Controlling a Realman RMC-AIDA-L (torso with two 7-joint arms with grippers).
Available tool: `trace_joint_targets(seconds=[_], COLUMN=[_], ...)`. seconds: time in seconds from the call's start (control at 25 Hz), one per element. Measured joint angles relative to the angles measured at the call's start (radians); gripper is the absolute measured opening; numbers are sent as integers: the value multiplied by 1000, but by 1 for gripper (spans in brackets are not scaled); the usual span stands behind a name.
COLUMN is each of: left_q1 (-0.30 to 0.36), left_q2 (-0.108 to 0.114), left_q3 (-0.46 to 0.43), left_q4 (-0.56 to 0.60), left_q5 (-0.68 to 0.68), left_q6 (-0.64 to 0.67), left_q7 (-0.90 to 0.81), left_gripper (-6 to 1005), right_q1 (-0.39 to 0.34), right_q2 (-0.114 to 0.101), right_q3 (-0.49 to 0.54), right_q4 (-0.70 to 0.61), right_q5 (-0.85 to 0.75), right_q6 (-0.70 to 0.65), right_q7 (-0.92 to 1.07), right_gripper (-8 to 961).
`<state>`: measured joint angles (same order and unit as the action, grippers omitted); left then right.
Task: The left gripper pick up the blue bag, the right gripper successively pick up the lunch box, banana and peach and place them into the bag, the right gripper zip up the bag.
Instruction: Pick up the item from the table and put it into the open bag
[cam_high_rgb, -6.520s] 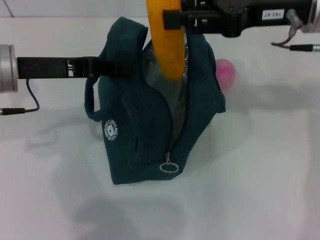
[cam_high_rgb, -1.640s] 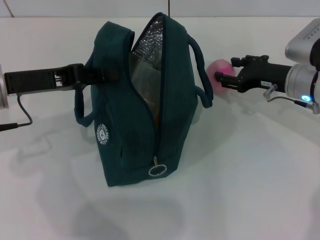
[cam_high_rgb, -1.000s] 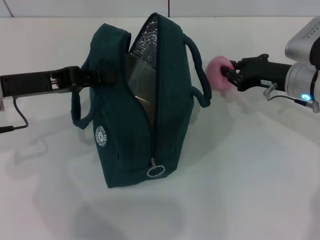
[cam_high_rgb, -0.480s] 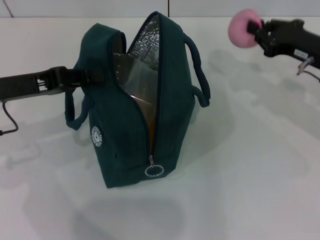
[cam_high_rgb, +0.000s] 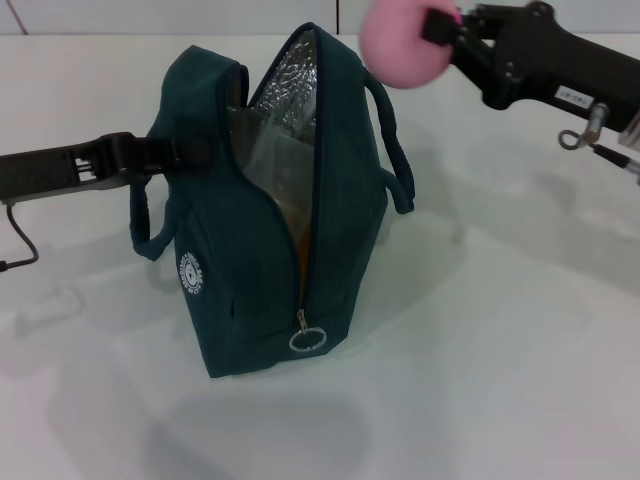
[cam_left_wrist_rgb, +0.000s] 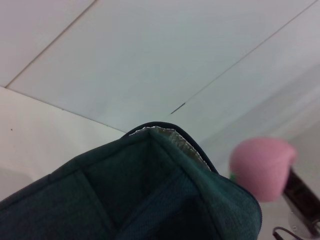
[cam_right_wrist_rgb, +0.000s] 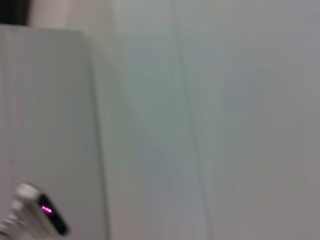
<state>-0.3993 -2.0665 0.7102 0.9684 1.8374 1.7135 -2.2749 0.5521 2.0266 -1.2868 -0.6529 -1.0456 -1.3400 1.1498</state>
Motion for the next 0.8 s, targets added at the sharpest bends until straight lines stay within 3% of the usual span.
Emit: trace_joint_targets(seconds=[0.44, 0.8], left_q1=[4, 2], left_q2=[-5, -7], left_q3=[0, 0], left_q4=[-3, -4], left_q5=[5, 5], left_q6=[-1, -2], left_q7=[7, 13], left_gripper=[63, 63], right_q1=[95, 132], right_q2=[1, 1], right_q3=[-145, -271], right_q4=[-1, 7], right_q5=[71, 92], right_q6=[-35, 79], right_q7=[-2, -4], right_gripper=[51, 68])
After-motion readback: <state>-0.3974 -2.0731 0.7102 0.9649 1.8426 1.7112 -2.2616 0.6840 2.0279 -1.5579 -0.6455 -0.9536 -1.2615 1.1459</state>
